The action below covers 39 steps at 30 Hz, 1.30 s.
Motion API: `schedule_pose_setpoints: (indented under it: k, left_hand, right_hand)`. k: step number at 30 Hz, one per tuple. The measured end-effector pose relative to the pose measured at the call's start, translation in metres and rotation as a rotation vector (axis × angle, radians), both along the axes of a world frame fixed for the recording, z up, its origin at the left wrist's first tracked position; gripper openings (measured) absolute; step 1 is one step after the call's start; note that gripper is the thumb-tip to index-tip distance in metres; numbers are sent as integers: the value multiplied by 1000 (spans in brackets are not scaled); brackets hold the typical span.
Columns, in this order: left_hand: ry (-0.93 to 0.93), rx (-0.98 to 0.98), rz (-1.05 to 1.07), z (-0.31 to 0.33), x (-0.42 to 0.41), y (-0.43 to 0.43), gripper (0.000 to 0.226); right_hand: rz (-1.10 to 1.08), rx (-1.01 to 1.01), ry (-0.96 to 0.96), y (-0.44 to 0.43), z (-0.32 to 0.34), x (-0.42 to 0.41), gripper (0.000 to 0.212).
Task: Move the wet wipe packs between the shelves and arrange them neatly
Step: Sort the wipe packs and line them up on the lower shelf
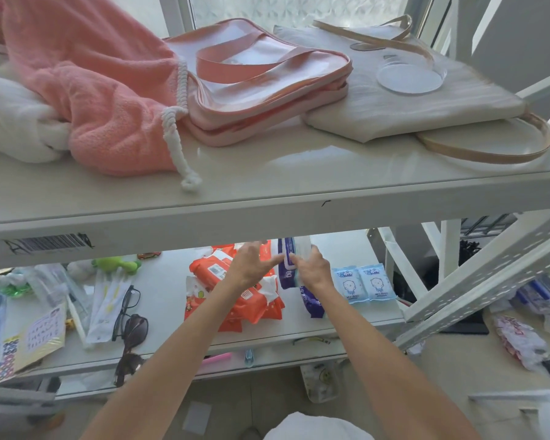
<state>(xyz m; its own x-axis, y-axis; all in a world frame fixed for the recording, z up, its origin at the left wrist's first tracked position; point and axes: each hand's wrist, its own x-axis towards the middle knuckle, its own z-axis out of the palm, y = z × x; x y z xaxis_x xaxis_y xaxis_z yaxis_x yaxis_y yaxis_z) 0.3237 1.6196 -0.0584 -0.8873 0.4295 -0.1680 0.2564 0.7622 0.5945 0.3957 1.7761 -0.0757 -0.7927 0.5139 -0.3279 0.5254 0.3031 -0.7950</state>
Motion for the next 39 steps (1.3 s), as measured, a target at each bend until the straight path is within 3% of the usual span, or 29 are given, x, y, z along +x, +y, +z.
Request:
schedule_pose_setpoints:
  k: [6,16,19,23,25,27,30,33,39]
  left_hand:
    - [97,-586,-424,-28,18,-19,55]
    - [154,-714,-486,-36,18,-28,62]
    - [192,-592,-475,-36,17,-40,57]
    - [305,-121,-184,-31,14,-57,42]
    - [401,19,108,-28,15,-77,40]
    - [392,40,430,-25,23,-104,41]
    - [71,58,785,-27,39,-139,51]
    - [-307,156,719,-35,50,-154,52]
    - [-258,313,716,-42,49,-151,31]
  right_hand:
    - [87,162,-153,-31,-31,21,52]
    - [170,270,-286,-41,-36,14,46]
    - [177,335,-299,-48,-36,13,51]
    - [196,655,-141,-62,-30,9,45]
    - [251,585,7,-74,-25,3,42]
    - [372,376,36,-89,-20,-6,54]
    - [528,315,-103,-113,-18,-15,94]
    - [567,432,-99,-126,-20,-17,102]
    - [419,530,37,-108,0,-18,100]
